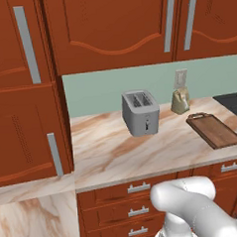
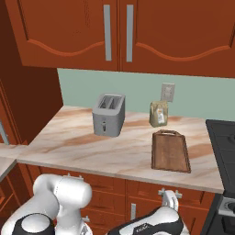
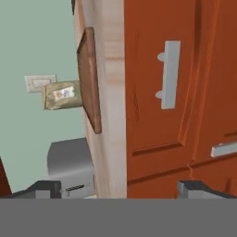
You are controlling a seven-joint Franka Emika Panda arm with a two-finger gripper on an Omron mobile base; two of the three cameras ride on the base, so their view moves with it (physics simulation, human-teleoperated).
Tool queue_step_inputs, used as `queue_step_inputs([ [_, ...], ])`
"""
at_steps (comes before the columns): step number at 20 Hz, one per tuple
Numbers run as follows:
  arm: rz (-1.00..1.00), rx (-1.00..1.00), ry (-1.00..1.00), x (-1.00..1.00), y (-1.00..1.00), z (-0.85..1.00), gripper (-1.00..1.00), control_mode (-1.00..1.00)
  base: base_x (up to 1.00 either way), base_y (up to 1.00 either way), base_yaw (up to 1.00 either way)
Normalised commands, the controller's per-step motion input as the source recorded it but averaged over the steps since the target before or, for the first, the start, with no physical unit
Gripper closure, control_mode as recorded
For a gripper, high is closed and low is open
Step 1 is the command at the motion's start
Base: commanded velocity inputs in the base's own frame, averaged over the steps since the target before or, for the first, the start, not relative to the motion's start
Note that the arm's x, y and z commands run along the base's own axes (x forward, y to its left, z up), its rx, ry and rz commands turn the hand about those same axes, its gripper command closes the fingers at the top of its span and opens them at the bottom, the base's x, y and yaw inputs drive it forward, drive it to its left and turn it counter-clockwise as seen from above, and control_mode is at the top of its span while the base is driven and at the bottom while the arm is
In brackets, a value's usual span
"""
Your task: Open the drawer on the right and place the cutting tools on the cutting board.
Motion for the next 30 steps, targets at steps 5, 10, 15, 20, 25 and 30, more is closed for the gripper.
queue_step_inputs([
  [5,0.00,-0.02,-0.18,0.07,0.00,-0.21,-1.00,-1.00,0.00,0.00,0.00],
  [10,0.00,-0.01,-0.13,0.15,0.00,-0.28,-1.00,-1.00,0.00,0.00,0.00],
  [15,0.00,0.00,-0.09,0.27,0.00,-0.22,-1.00,-1.00,0.00,0.00,0.00],
  [20,0.00,0.00,-0.04,0.42,0.00,-0.17,-1.00,-1.00,0.00,0.00,0.00],
  [25,0.00,0.00,-0.04,0.41,0.00,-0.23,-1.00,-1.00,0.00,0.00,0.00],
  [30,0.00,0.00,-0.03,0.39,-0.01,-0.33,-1.00,-1.00,0.00,0.00,0.00],
])
